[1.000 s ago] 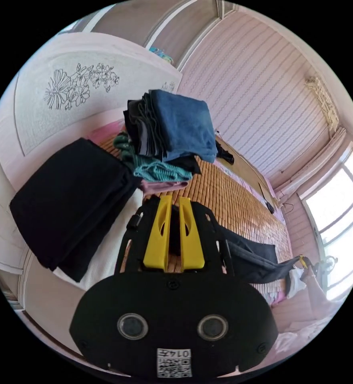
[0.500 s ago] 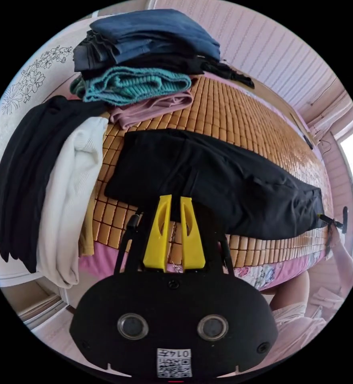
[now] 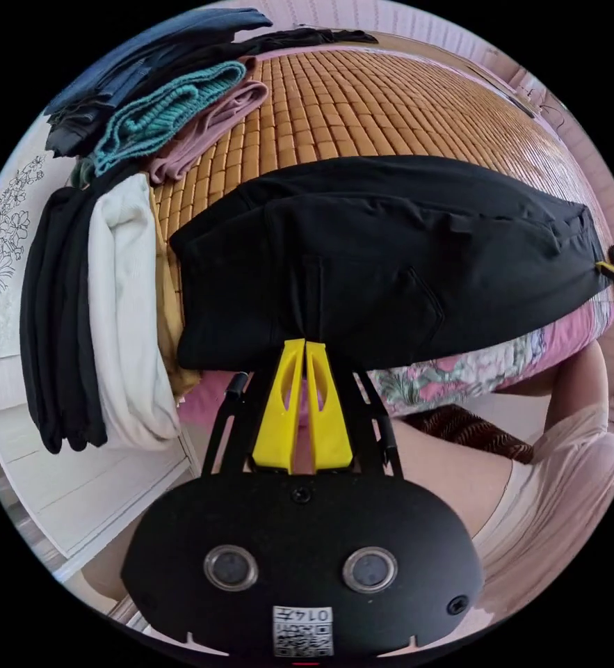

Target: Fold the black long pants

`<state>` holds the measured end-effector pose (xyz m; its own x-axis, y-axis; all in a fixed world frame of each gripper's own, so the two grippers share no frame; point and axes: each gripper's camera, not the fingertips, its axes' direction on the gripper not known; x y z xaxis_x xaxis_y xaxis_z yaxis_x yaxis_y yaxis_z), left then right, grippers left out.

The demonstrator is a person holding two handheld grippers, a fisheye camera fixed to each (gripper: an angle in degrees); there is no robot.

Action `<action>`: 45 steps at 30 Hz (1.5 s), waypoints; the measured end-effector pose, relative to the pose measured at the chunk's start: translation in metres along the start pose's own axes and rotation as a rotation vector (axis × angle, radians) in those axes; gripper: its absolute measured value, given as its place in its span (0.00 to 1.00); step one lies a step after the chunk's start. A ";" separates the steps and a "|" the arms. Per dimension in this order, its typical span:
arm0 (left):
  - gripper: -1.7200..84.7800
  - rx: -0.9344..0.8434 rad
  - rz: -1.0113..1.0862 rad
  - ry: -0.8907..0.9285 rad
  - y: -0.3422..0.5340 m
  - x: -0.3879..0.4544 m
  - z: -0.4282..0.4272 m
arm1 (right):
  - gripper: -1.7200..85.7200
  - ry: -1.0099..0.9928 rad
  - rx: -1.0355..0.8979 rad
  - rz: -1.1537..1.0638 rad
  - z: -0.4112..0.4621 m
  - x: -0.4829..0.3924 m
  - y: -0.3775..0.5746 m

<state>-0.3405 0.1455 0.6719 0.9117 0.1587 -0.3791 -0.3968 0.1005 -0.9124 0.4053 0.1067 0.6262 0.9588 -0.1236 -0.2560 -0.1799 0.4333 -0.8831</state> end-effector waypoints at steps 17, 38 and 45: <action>0.13 0.310 0.020 -0.025 0.001 -0.006 -0.064 | 0.10 -0.009 0.148 -0.383 -0.041 -0.134 -0.033; 0.01 0.349 0.029 0.069 0.009 -0.044 -0.065 | 0.01 -0.047 0.138 -0.479 -0.046 -0.134 0.001; 0.03 0.499 -0.025 0.088 -0.006 -0.075 -0.118 | 0.01 -0.099 0.193 -0.395 -0.047 -0.102 -0.004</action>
<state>-0.3941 0.0167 0.6874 0.9186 0.0694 -0.3891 -0.3578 0.5642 -0.7441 0.2982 0.0753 0.6371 0.9639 -0.2306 0.1330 0.2391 0.5301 -0.8135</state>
